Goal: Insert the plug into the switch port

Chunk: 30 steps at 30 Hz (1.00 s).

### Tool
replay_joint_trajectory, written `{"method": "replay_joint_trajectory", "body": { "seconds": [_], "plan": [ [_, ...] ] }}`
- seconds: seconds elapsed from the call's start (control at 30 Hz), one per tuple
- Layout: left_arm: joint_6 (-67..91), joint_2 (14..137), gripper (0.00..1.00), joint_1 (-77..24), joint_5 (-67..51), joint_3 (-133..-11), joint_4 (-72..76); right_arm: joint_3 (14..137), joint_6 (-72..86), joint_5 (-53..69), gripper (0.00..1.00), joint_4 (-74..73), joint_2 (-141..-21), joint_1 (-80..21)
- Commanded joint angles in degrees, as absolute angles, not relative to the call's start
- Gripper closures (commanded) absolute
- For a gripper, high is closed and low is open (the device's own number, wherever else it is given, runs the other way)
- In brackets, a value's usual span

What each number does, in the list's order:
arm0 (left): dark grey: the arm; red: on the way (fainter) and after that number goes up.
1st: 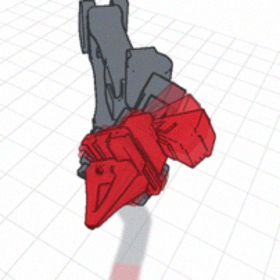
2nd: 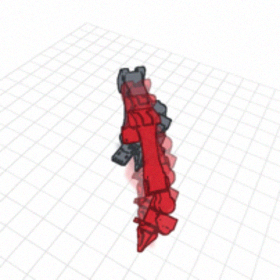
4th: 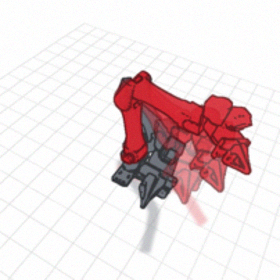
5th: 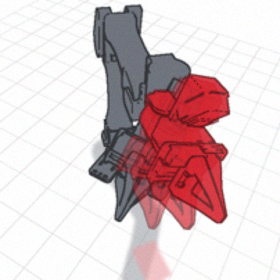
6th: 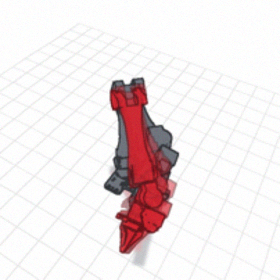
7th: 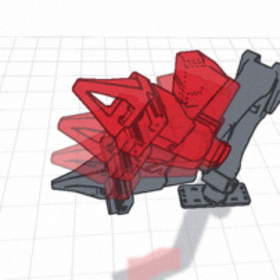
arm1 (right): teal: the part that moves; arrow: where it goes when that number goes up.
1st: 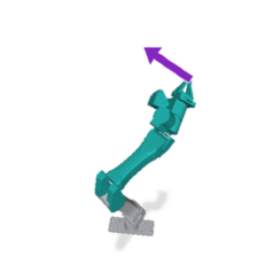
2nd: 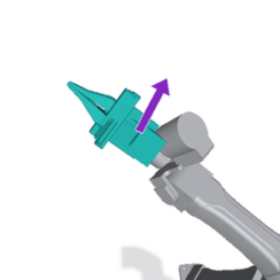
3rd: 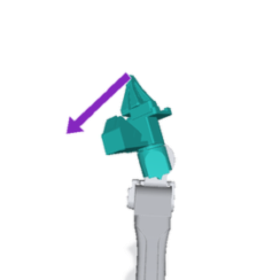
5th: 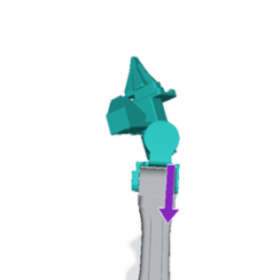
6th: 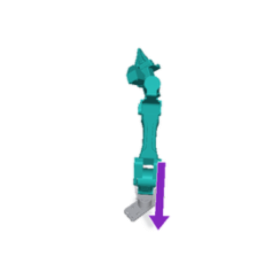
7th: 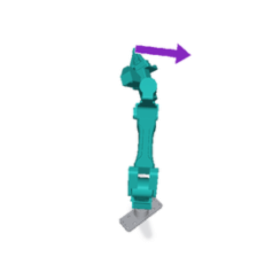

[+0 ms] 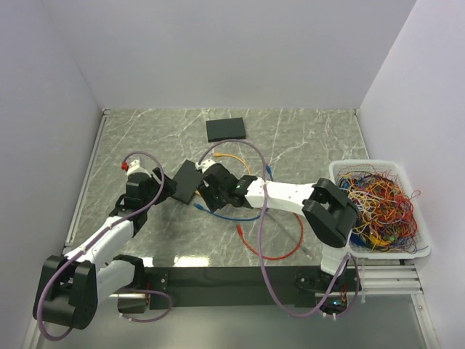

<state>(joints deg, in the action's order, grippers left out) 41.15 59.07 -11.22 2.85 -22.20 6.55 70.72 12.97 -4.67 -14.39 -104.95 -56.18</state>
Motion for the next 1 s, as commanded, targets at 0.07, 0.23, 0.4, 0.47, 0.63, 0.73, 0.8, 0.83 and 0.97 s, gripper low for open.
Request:
{"method": "replay_joint_trajectory", "body": {
  "seconds": [0.07, 0.23, 0.4, 0.47, 0.63, 0.73, 0.8, 0.83, 0.97],
  "plan": [
    [40.2, 59.0, 0.26, -10.8, 1.8, -22.1, 8.6, 73.3, 11.8, -5.3, 0.44, -14.3, -107.7, -57.4],
    [40.3, 58.4, 0.25, -10.7, 1.9, -21.8, 8.8, 74.3, 12.0, -4.4, 0.45, -14.6, -109.7, -57.6],
    [40.3, 58.9, 0.26, -10.6, 1.8, -21.9, 9.0, 74.6, 12.0, -3.4, 0.46, -14.5, -110.7, -57.9],
    [40.3, 59.0, 0.26, -10.6, 1.8, -21.9, 9.1, 75.1, 12.0, -3.3, 0.46, -14.4, -111.3, -58.0],
    [40.3, 58.9, 0.26, -10.6, 1.8, -21.9, 9.1, 75.5, 12.7, -1.9, 0.47, -13.4, -112.7, -58.0],
    [40.3, 58.8, 0.25, -10.6, 1.8, -21.8, 9.1, 76.9, 12.8, -0.8, 0.48, -13.5, -114.2, -57.9],
    [40.3, 58.8, 0.26, -10.6, 1.8, -21.8, 9.1, 77.4, 13.1, -0.6, 0.48, -13.6, -115.3, -57.9],
    [40.3, 58.7, 0.26, -10.6, 1.8, -21.8, 9.1, 77.9, 13.2, -0.6, 0.48, -13.4, -115.5, -58.1],
    [40.3, 58.7, 0.26, -10.6, 1.7, -21.8, 9.1, 79.2, 13.4, -0.6, 0.49, -13.7, -116.9, -58.0]
  ]
}}
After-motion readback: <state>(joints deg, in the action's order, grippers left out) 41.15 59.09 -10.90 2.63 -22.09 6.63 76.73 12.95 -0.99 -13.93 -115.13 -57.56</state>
